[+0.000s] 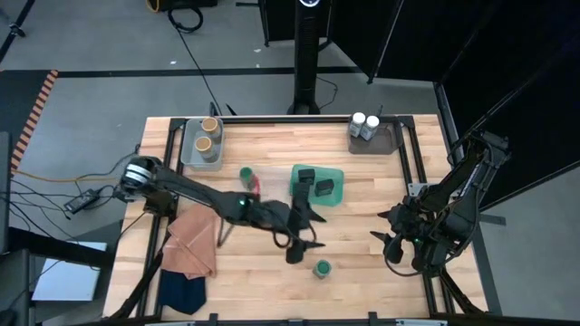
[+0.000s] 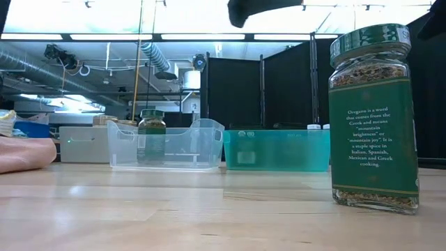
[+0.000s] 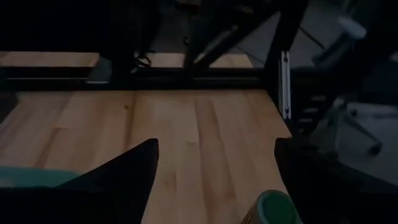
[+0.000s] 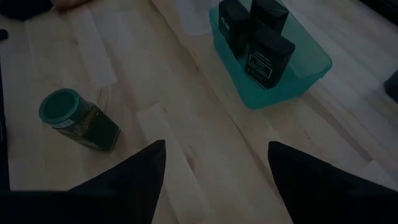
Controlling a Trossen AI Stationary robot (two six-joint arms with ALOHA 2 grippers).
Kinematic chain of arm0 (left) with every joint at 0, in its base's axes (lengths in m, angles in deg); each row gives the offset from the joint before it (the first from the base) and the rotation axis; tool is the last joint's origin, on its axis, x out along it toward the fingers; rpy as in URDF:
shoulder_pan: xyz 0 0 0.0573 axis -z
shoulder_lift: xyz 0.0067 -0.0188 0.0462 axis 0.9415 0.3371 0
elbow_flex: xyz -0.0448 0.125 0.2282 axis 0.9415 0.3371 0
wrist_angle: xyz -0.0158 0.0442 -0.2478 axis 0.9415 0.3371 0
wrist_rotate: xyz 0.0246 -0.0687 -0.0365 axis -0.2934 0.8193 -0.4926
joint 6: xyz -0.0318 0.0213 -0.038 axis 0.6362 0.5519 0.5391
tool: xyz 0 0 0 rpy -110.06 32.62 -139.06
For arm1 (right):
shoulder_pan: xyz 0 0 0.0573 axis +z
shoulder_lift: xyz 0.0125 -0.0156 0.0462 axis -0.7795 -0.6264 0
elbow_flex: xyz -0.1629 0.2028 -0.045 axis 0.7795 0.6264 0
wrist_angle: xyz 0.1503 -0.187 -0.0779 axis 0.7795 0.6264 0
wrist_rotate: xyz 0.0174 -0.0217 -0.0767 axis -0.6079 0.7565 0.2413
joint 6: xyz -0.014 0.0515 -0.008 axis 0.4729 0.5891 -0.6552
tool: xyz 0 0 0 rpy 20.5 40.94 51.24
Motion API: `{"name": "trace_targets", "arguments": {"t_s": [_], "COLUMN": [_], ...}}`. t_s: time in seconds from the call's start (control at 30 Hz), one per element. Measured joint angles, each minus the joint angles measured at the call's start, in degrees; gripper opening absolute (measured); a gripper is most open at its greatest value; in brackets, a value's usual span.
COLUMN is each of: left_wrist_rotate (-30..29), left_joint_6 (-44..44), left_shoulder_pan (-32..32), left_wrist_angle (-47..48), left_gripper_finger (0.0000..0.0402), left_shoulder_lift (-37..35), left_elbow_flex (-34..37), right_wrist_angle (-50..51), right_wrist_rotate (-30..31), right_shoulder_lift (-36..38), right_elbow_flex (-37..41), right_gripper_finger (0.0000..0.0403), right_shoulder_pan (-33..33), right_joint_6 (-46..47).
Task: Sort spices by type
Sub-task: Put the green seasoning bottle into the transparent bin
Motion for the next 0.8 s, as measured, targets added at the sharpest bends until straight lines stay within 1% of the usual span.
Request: {"name": "trace_targets", "arguments": {"t_s": [0.1, 0.23, 0.33, 0.47, 0.63, 0.67, 0.8], "left_wrist_rotate": [0.0, 1.4, 1.8, 0.7, 0.0, 0.1, 0.3], "left_joint_6": [-1.9, -3.6, -5.9, -8.8, -10.0, -10.0, -10.2], "left_shoulder_pan": [1.4, 3.8, 5.2, 6.8, 8.4, 8.5, 8.4], "left_wrist_angle": [1.7, 2.2, 0.1, -1.4, -2.8, -4.6, -5.2], "left_gripper_finger": [0.0335, 0.0345, 0.0346, 0.0344, 0.0344, 0.0344, 0.0344], "left_shoulder_lift": [4.4, 9.5, 10.3, 10.3, 12.8, 13.5, 13.9], "left_elbow_flex": [-4.1, -7.5, -7.9, -7.5, -7.3, -7.3, -7.3], "right_wrist_angle": [0.0, -0.1, -0.8, -2.5, -3.5, -3.4, -3.7], "right_wrist_rotate": [-0.2, -0.4, -0.4, -0.4, -0.5, -0.4, -0.4], "right_shoulder_lift": [0.0, 0.0, 0.0, 0.0, 0.0, 0.0, 0.0], "right_elbow_flex": [0.0, 0.0, 0.0, 0.0, 0.0, 0.0, 0.0], "right_gripper_finger": [0.0293, 0.0293, 0.0291, 0.0292, 0.0292, 0.0291, 0.0292], "right_shoulder_pan": [0.0, 0.0, 0.0, 0.0, 0.0, 0.0, 0.0], "right_joint_6": [-0.9, -0.9, -0.2, -0.1, -0.5, -0.5, -0.2]}}
